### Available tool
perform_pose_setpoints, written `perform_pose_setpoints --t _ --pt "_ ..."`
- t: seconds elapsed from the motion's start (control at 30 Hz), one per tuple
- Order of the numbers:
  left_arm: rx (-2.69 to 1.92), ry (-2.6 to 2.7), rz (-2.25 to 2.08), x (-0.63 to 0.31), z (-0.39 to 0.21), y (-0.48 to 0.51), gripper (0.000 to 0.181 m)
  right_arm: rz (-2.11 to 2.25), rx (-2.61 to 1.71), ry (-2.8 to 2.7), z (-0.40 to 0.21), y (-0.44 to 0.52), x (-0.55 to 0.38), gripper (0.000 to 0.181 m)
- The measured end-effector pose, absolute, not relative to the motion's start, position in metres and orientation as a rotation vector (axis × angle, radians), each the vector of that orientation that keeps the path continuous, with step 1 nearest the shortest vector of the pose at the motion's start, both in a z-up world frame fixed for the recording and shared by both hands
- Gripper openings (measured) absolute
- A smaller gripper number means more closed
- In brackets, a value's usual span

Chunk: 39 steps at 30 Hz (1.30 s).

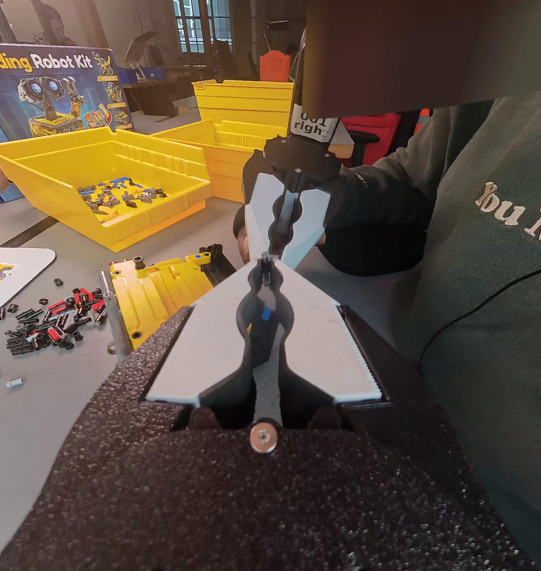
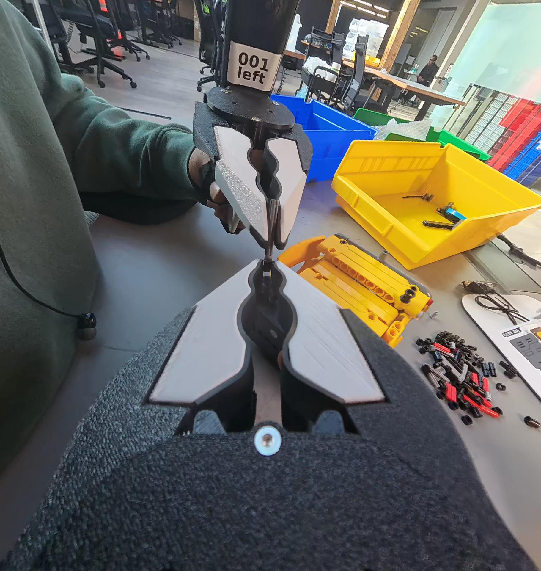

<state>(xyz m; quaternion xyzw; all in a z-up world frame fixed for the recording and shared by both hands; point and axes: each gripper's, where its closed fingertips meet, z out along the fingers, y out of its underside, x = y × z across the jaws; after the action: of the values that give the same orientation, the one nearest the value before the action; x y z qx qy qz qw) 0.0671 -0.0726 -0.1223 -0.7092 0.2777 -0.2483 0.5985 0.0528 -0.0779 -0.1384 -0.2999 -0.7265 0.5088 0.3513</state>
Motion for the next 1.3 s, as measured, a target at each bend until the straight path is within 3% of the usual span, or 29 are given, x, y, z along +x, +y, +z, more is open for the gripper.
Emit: perform_pose_setpoints --t 0.47,0.87,1.3 --pt "-1.733 0.63 -0.484 0.062 -0.139 -0.062 0.003 1.163 -0.788 -1.972 -0.156 -0.074 0.053 0.017" --pt "-1.754 0.638 -0.398 0.06 -0.14 -0.059 0.003 1.139 -0.804 -1.956 -0.153 -0.064 0.054 0.016" --pt "-1.677 0.383 -0.793 0.054 -0.119 -0.058 0.003 1.153 -0.782 -1.93 -0.145 -0.066 0.058 0.015"
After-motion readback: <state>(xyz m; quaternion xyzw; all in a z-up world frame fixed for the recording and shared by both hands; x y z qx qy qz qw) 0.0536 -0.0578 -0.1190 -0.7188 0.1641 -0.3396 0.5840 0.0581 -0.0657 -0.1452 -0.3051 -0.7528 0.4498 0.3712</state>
